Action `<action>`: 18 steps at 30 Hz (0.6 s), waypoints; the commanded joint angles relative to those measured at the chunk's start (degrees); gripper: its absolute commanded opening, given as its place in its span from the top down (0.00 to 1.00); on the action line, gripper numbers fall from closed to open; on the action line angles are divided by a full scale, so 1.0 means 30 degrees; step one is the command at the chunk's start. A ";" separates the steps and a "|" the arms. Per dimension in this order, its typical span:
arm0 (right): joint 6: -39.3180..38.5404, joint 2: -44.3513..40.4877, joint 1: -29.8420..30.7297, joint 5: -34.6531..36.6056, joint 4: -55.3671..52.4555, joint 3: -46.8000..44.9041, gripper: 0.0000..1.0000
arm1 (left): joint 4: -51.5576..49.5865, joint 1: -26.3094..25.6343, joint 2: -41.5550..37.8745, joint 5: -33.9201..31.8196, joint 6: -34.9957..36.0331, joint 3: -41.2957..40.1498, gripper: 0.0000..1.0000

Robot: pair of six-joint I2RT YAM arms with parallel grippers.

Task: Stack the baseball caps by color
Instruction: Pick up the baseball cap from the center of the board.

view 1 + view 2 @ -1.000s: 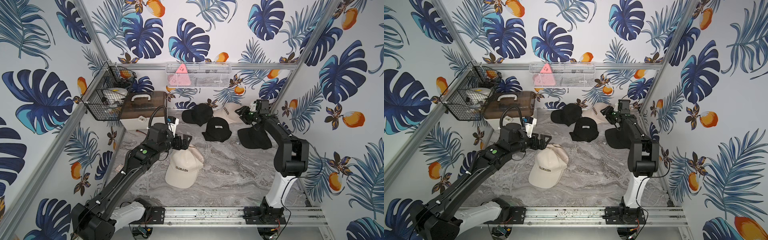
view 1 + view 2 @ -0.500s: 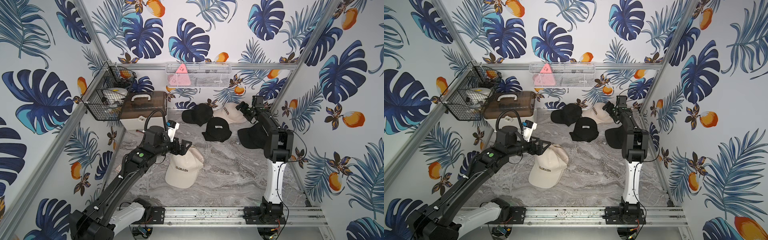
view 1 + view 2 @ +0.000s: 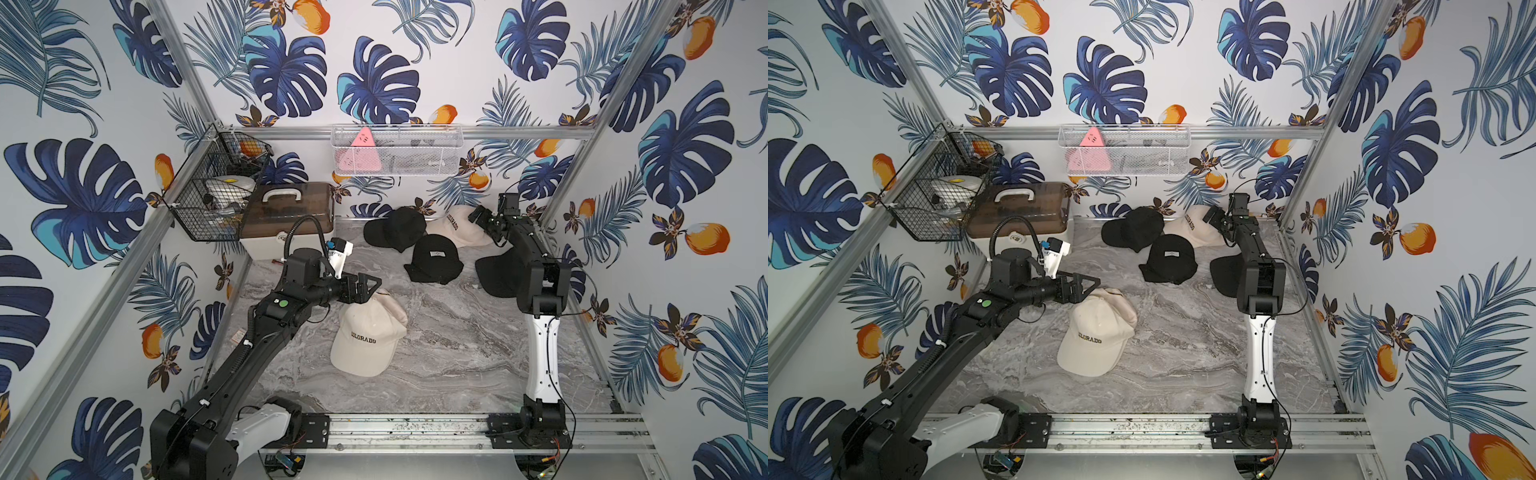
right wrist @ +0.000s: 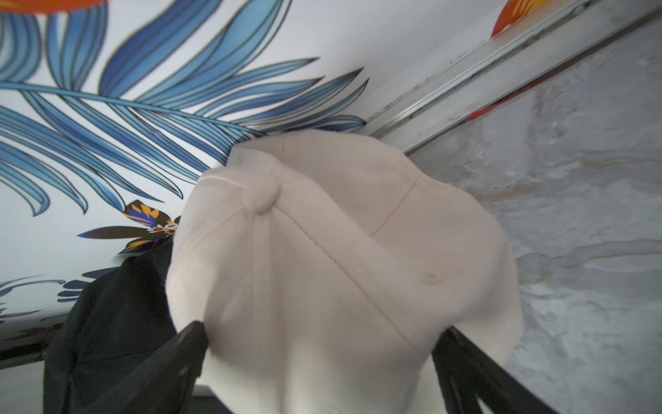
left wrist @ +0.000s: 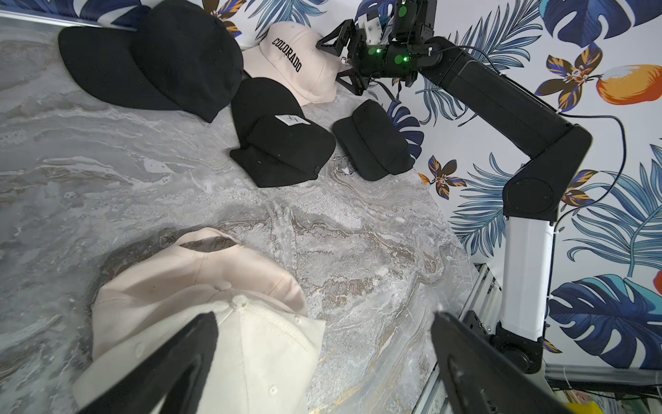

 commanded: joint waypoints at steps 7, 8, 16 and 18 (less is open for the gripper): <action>0.0570 -0.0867 0.0017 -0.2106 0.1928 -0.2336 0.56 | 0.0700 0.0372 0.0178 0.0506 -0.0610 0.0034 0.01; 0.0510 -0.1194 0.0017 -0.2118 0.2131 -0.2752 0.62 | 0.0700 0.0378 0.0210 0.0493 -0.0639 0.0034 0.01; -0.0546 -0.4452 -0.0012 -0.3359 0.3839 -0.5439 1.00 | 0.0557 0.0493 0.0504 0.0237 -0.0567 0.0071 0.01; -0.0618 -0.5732 0.0017 -0.3581 0.4442 -0.6444 1.00 | 0.0287 0.0499 0.0537 0.0022 -0.0344 0.0150 0.01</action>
